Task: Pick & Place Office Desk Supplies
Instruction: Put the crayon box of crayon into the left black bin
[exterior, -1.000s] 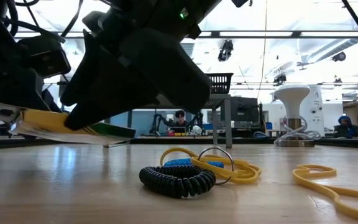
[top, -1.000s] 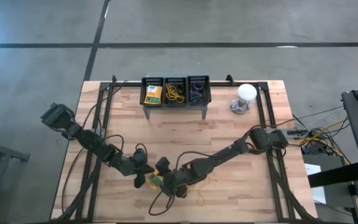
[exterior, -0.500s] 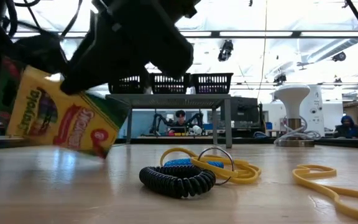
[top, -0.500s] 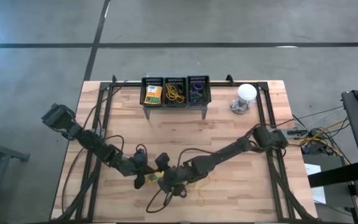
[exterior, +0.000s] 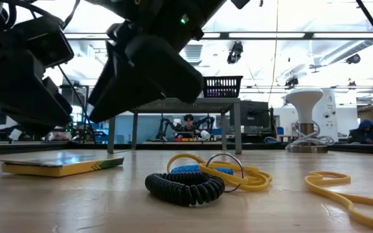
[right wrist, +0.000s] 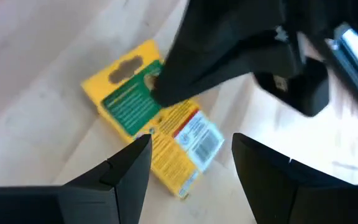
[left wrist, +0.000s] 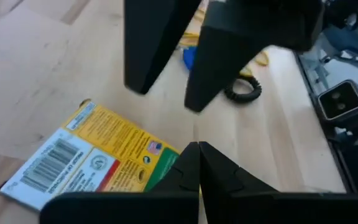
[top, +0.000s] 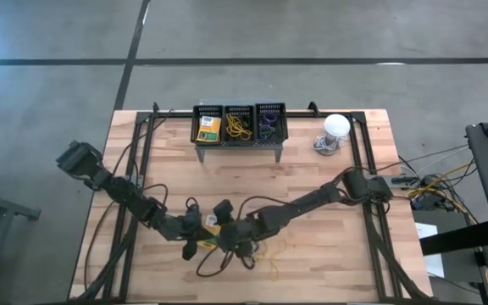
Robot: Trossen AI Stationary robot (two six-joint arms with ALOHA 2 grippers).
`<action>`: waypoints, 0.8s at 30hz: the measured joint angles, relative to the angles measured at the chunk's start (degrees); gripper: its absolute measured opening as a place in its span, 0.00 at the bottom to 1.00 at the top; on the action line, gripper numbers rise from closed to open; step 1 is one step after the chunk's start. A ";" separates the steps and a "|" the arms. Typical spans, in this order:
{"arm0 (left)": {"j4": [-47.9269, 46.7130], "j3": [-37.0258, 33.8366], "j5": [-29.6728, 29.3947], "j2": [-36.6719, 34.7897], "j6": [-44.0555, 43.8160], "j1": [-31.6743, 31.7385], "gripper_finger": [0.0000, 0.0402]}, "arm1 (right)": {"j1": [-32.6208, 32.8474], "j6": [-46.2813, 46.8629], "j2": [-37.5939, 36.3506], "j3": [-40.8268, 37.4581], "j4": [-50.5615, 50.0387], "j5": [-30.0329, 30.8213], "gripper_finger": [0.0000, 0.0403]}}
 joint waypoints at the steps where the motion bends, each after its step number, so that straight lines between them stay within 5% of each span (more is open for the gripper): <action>1: -0.49 0.00 -0.02 0.00 -0.04 0.00 0.01 | 0.00 0.12 -0.03 0.00 -0.62 -0.80 0.54; 8: -14.77 4.40 0.99 -1.88 -0.17 -2.57 0.00 | -1.69 11.17 0.03 -0.54 -0.59 -13.17 0.55; 15: -35.13 16.67 -6.55 -1.25 8.38 -11.36 0.00 | -2.51 14.00 0.14 -1.08 -0.67 -13.33 0.60; 18: -36.26 18.22 -9.44 -0.36 15.00 -14.71 0.03 | -2.41 15.36 0.14 -1.28 -0.91 -12.84 0.60; 24: -35.80 16.89 -11.18 4.52 17.72 -16.50 0.24 | -0.64 19.41 -1.74 -3.35 -3.36 -4.02 0.58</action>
